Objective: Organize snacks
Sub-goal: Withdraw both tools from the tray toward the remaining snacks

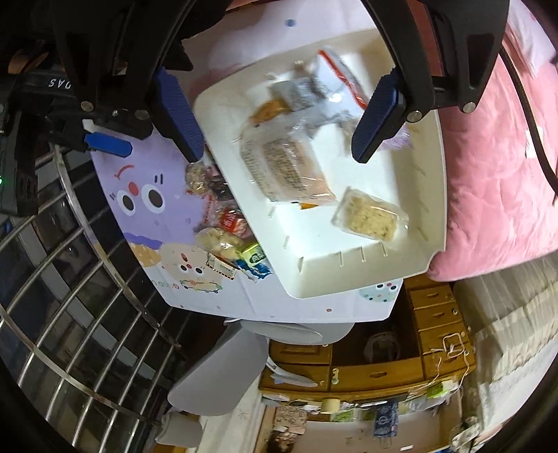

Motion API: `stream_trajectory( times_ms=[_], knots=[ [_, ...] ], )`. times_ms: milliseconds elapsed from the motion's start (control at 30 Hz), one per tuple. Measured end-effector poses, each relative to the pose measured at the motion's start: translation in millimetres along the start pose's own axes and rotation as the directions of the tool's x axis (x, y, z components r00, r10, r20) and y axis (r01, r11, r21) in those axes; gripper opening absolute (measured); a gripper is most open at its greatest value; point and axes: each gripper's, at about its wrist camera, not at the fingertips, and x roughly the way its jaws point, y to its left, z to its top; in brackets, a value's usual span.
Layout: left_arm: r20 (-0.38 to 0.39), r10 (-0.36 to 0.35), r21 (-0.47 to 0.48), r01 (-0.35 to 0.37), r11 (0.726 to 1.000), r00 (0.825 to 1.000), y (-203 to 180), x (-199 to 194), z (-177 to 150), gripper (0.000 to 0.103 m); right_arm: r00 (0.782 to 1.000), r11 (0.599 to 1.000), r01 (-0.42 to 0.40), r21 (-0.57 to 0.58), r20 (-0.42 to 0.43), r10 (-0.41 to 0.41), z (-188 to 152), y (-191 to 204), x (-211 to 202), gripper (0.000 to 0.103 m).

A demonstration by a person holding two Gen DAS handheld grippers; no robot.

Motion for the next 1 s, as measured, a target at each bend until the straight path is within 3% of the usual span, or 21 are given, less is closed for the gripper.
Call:
stream_trajectory(
  times_ms=[367,600,1000],
  knots=[
    [-0.001,0.056,-0.084,-0.056,0.995,0.998,-62,5,-25,0.086,0.998,0.994,-0.027,-0.108,-0.062,0.021,0,-55,-20,0.070],
    [-0.009,0.082,-0.168,-0.082,0.982,0.997,-88,7,-45,0.086,0.997,0.972,-0.038,-0.234,-0.081,0.019,3,-74,-24,0.070],
    [-0.052,0.102,-0.299,-0.113,0.947,0.993,-117,32,-62,0.086,0.999,0.870,-0.037,-0.492,-0.023,0.029,7,-90,-28,0.070]
  ],
)
